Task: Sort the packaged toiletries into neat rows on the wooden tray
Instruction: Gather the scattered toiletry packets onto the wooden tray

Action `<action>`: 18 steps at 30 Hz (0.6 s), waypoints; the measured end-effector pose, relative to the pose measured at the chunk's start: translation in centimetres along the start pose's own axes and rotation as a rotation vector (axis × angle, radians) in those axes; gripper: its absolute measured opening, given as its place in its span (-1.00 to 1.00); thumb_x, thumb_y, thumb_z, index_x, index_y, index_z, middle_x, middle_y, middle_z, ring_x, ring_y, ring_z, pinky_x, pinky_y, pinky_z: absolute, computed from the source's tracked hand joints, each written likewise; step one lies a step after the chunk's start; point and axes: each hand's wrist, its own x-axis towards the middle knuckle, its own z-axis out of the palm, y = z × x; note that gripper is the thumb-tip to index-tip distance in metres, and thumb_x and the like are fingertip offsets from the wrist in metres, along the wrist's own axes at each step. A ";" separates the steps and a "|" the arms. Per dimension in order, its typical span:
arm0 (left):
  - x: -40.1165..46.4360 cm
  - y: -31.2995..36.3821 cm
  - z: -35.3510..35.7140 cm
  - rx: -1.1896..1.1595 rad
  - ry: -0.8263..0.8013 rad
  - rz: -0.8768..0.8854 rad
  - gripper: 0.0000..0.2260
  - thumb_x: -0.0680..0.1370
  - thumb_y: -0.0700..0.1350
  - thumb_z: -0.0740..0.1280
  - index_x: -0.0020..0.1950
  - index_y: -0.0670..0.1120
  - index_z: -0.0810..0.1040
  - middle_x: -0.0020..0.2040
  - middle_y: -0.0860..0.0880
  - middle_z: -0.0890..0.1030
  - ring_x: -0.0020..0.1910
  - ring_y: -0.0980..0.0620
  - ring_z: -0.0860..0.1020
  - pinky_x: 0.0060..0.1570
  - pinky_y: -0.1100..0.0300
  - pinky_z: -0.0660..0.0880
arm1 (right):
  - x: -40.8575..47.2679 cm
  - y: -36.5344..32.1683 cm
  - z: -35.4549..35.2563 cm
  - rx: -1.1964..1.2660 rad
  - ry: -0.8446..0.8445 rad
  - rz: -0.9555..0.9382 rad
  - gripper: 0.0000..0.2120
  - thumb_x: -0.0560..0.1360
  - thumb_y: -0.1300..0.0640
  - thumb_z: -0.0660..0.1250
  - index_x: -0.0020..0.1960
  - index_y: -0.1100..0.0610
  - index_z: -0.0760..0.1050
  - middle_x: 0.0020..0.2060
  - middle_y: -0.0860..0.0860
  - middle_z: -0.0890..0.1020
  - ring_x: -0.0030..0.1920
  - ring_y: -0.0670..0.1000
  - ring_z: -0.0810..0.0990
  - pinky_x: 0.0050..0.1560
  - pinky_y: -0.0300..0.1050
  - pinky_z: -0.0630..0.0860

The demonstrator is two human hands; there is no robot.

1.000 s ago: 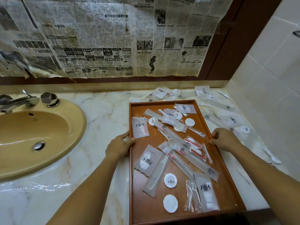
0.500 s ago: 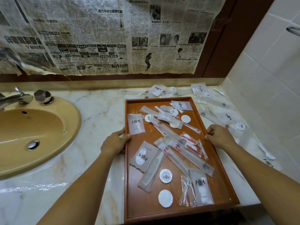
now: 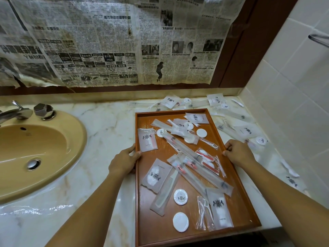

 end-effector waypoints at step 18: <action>3.4 7.5 -2.6 0.250 0.284 0.319 -0.77 0.59 -0.13 0.22 0.19 0.00 0.57 0.04 -0.03 0.61 0.01 -0.06 0.57 -0.14 0.09 0.52 | 2.0 -6.4 0.1 0.155 0.057 -0.090 -0.68 0.54 0.10 0.34 0.28 0.12 0.49 0.15 0.08 0.63 0.11 0.12 0.60 0.10 0.04 0.56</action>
